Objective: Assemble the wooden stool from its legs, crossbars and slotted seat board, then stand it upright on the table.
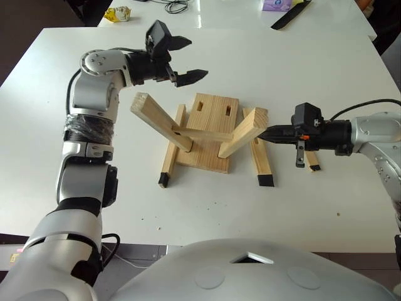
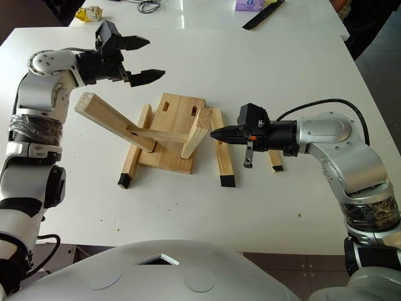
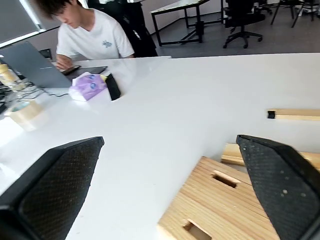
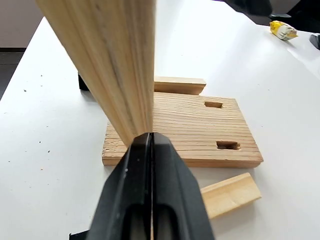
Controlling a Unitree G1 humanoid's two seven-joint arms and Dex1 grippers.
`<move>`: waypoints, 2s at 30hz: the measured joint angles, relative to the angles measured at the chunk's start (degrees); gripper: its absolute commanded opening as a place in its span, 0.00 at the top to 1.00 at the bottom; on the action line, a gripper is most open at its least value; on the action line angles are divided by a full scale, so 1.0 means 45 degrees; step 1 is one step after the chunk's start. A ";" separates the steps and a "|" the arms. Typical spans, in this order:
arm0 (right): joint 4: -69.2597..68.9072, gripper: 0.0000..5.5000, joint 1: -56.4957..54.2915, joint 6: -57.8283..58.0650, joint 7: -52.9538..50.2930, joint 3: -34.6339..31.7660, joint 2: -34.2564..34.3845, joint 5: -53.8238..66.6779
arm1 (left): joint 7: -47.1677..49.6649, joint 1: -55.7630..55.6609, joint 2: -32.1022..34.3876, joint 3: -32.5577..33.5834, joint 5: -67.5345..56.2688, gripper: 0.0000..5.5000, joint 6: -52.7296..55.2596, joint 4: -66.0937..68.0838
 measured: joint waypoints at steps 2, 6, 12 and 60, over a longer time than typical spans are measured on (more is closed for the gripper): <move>-0.0072 1.00 0.0702 0.0017 -0.0360 -0.1097 -0.0180 0.0029 | 0.0900 0.0566 0.0596 0.0895 0.0006 0.10 0.0138 -0.0923; -0.0890 1.00 0.1586 0.0693 -0.1877 -0.3108 0.0217 0.0723 | 0.2135 0.2737 0.1423 0.2755 -0.0423 0.10 0.1018 -0.3564; -0.2712 1.00 0.0439 0.1764 -0.5365 -0.4501 0.2536 0.4394 | 0.3423 0.4331 0.1337 0.3982 -0.1331 0.10 0.2236 -0.5901; -0.4673 1.00 0.2223 0.3542 -1.7124 0.4152 0.5624 -0.2597 | 0.7222 1.1141 -0.0304 0.0985 0.1935 0.10 0.0947 -1.1983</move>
